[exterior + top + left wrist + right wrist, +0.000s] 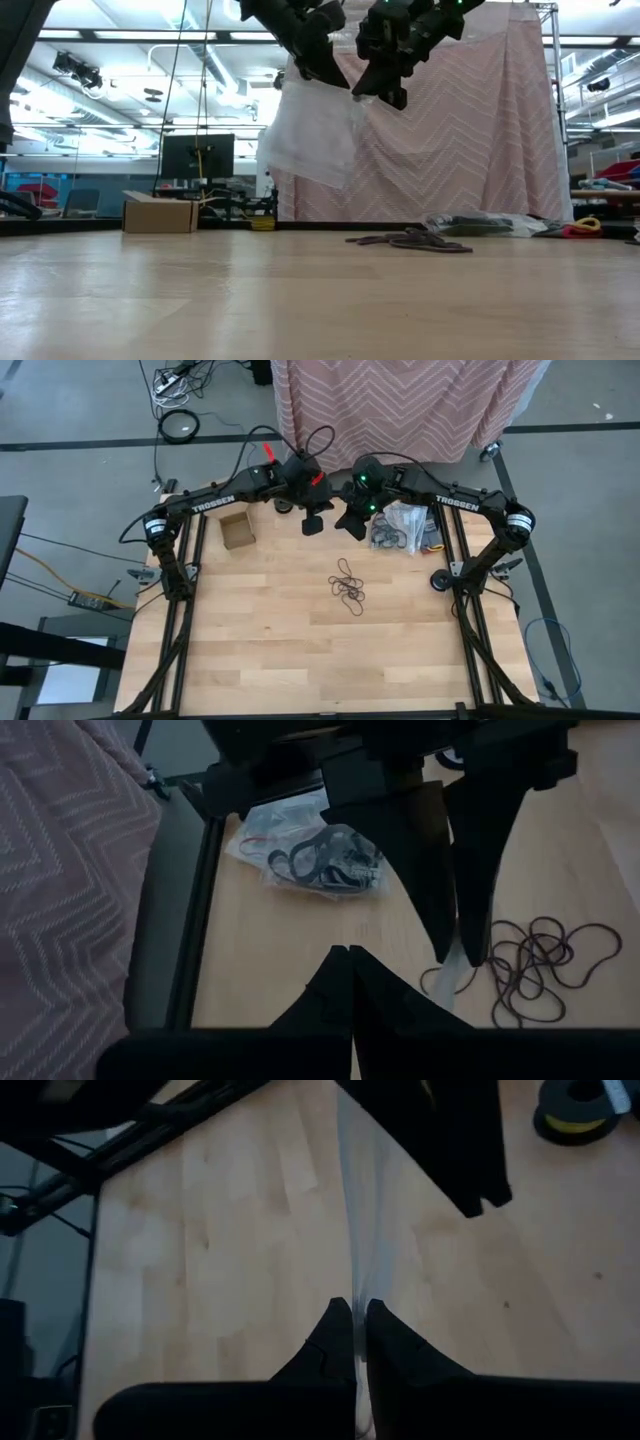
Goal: Sort rubber bands
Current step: Open the transparent zip bag
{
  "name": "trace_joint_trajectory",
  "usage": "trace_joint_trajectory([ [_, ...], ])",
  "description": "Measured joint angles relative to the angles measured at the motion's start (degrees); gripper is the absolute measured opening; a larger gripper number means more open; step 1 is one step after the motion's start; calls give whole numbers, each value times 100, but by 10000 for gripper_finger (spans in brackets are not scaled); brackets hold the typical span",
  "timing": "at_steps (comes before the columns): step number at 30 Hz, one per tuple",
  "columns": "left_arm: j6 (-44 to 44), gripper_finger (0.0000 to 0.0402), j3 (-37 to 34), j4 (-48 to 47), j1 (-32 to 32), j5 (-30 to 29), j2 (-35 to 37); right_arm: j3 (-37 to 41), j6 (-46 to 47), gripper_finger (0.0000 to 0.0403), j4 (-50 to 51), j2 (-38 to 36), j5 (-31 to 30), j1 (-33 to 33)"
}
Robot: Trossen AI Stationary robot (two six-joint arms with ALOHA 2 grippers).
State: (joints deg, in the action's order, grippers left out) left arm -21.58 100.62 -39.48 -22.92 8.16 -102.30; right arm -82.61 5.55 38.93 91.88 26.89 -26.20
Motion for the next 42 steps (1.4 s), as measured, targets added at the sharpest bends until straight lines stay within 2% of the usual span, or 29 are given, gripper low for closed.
trace_joint_trajectory([
  [14, -362, 0, -2, 77, 47, -41, -2, 0, 17, 0, 96, 0, -20, -17],
  [29, -732, 0, 123, -108, 26, -112, 220, 0, -578, 0, -191, 0, -658, -10],
  [39, -1677, 0, 432, -1251, -3, 43, 334, 0, -675, 0, -540, 0, -585, -8],
  [42, -1895, 0, 418, -1512, -7, -234, 293, 0, -675, 0, -610, 0, -558, -6],
])
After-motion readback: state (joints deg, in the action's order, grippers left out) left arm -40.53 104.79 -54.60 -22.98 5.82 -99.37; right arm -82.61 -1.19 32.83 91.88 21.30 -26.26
